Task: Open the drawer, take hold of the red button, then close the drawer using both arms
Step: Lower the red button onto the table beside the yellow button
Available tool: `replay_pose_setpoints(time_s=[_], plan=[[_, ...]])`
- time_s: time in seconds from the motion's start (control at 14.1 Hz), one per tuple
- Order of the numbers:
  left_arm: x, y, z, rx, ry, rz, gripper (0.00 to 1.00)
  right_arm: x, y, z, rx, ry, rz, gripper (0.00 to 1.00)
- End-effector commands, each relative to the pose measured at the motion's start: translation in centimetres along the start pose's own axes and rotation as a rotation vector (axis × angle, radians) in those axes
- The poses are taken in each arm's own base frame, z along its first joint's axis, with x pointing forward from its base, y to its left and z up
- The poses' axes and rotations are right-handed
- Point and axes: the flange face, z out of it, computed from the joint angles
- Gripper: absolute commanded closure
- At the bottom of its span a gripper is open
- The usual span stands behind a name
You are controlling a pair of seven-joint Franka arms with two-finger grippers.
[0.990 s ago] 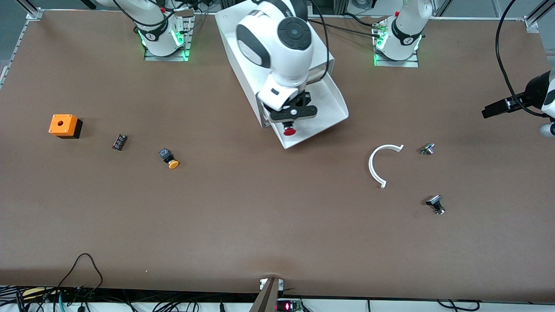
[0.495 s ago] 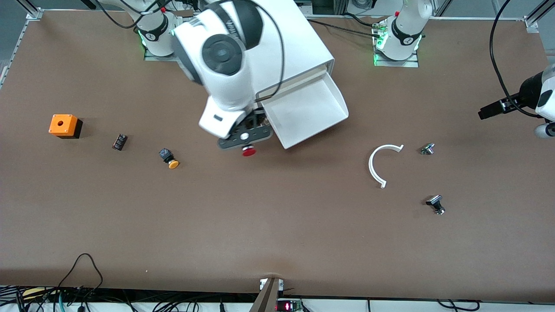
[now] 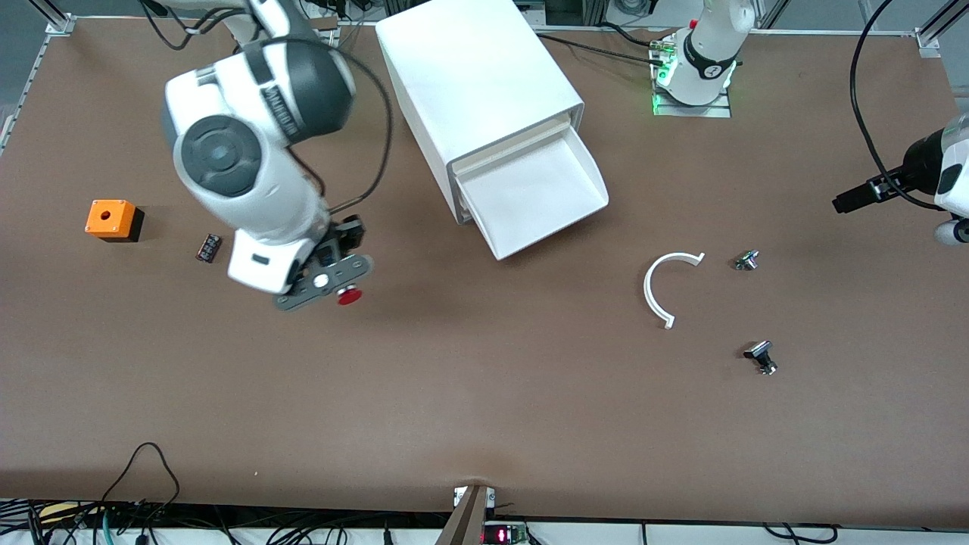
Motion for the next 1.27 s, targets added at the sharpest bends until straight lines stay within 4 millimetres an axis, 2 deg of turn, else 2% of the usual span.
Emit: replay_pose_setpoints(time_s=[0.0,0.21,0.35,0.57,0.64,0.71,0.92,1.06,1.2], plan=[[0.2,1.5,0.0,-0.017,0.007,-0.031,0.00,-1.7,5.1,1.1,0.020,-0.002,-0.070,1.00],[0.1,2.9,0.4,-0.018,0.013,-0.064,0.00,-4.1,10.0,4.1,0.016,0.038,-0.134,1.00],[0.2,3.6,0.7,-0.037,0.011,-0.058,0.00,-5.9,11.1,6.5,0.004,0.068,-0.157,1.00],[1.1,4.7,2.1,-0.048,0.005,-0.097,0.00,-8.6,14.3,10.7,-0.025,0.101,-0.185,1.00],[1.0,5.6,2.8,-0.053,0.005,-0.083,0.00,-9.4,15.2,12.4,-0.027,0.108,-0.171,1.00],[1.1,6.0,3.4,-0.058,0.008,-0.096,0.00,-10.0,15.7,13.6,-0.027,0.123,-0.160,1.00],[1.0,9.1,5.0,-0.085,0.002,-0.161,0.00,-11.4,17.2,17.2,-0.010,0.161,-0.153,1.00],[0.5,11.6,6.2,-0.090,-0.011,-0.174,0.00,-11.9,17.4,18.8,-0.023,0.184,-0.165,1.00],[-0.4,14.2,8.1,-0.095,-0.021,-0.193,0.00,-12.2,18.5,20.3,-0.026,0.182,-0.159,1.00]])
